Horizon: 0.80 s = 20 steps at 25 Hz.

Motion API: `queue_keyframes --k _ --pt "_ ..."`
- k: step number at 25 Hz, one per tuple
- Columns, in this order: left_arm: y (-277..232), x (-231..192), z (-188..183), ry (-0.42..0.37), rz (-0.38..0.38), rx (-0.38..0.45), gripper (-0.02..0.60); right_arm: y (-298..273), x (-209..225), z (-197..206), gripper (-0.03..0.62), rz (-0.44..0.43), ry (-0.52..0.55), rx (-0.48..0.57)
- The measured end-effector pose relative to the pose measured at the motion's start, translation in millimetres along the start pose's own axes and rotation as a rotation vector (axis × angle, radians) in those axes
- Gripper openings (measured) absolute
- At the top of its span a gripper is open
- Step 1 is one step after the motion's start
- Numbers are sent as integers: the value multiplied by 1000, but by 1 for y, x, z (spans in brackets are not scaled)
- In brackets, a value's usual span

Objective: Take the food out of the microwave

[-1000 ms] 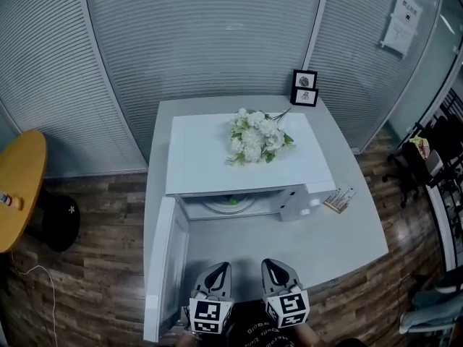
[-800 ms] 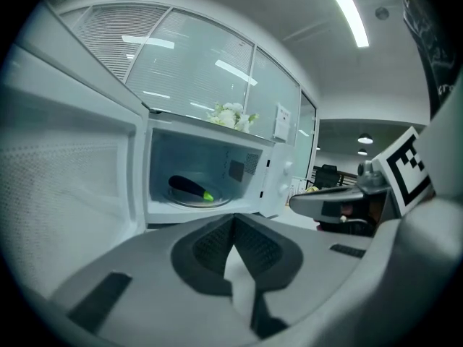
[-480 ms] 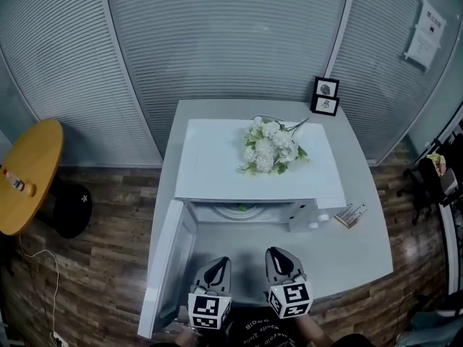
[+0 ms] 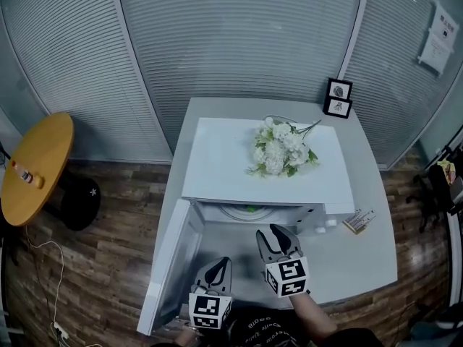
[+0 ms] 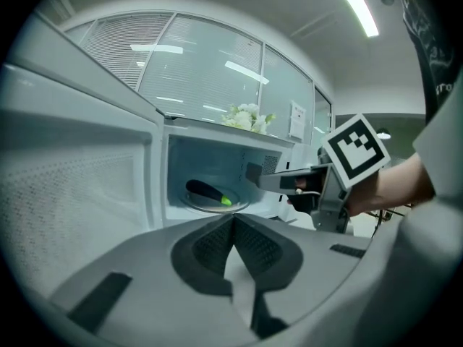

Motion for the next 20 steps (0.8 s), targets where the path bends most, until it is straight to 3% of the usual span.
queue_keyframes --k 20 --pt "6 -8 5 48 -123 -13 8 -104 13 -7 187 -59 78 -169"
Point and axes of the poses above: the fingertips, and each gripper's own axes: y backward along the fingers, x to its right, z out of its underside, the point moved 10 cm from there along y, backward along the fingers, and after that the axes turned 2 degrees about y, right-handed, at the moved point
